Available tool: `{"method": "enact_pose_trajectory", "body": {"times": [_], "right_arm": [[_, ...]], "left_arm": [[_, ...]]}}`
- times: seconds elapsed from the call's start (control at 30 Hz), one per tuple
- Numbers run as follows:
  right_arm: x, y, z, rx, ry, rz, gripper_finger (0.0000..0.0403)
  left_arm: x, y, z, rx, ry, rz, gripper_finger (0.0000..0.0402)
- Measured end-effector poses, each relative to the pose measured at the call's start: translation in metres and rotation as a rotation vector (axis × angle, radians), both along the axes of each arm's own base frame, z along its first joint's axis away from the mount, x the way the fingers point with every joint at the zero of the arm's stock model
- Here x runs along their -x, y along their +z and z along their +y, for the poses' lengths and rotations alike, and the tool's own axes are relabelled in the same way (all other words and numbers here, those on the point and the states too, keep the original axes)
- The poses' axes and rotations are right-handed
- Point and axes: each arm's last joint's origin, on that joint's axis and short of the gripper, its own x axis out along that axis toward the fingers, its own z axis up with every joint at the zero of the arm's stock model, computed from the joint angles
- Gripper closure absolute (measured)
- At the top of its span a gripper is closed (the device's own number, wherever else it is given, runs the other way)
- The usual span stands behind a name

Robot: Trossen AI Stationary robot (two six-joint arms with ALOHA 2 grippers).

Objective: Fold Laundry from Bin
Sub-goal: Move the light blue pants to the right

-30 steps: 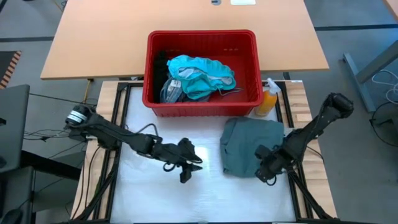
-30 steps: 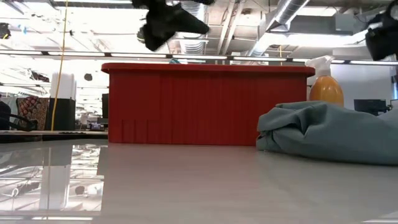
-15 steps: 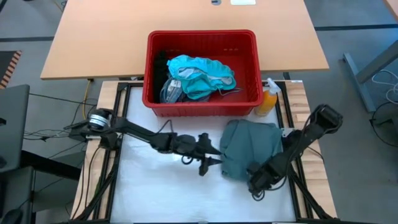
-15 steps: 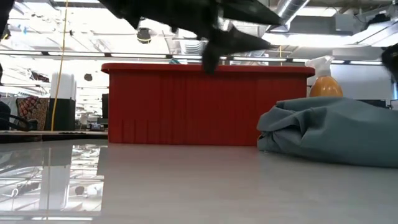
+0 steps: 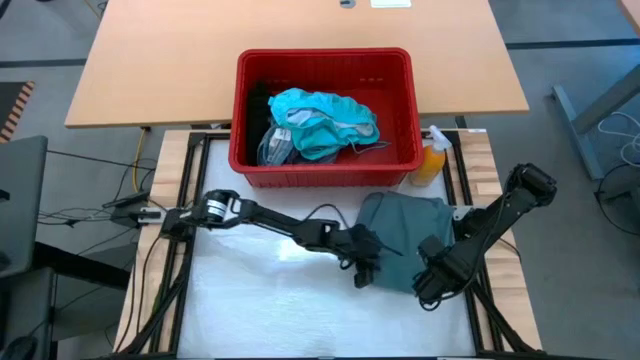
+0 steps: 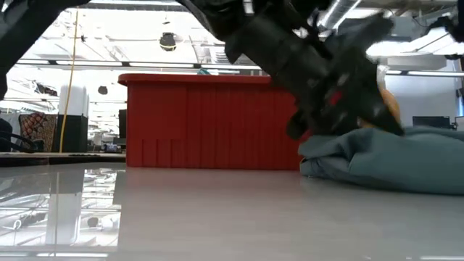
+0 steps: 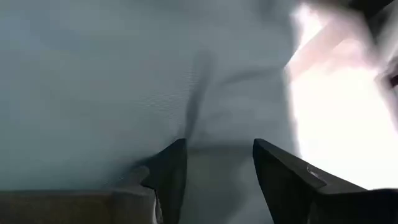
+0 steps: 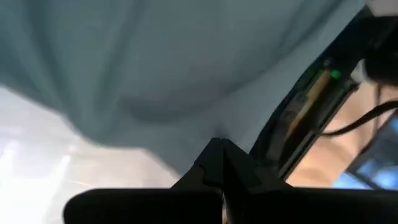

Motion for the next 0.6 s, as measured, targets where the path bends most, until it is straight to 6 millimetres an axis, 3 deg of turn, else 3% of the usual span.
{"method": "enact_pose_trajectory", "body": {"times": [0.2,0.4,0.5,0.6], "right_arm": [[0.006,-0.03,-0.002,-0.056,0.012,0.085,0.0388],[0.026,-0.054,0.005,-0.101,0.001,0.158,0.0387],[0.033,-0.056,0.009,-0.096,-0.014,0.162,0.0387],[0.034,-0.042,0.009,-0.064,-0.058,0.119,0.0387]], "left_arm": [[-0.008,-0.002,0.0,-0.033,-0.01,0.078,0.0224],[-0.004,-0.005,0.001,-0.034,-0.006,0.13,0.0224],[-0.004,-0.006,0.0,-0.027,-0.016,0.137,0.0224],[-0.004,-0.001,-0.002,0.0,-0.048,0.114,0.0224]]}}
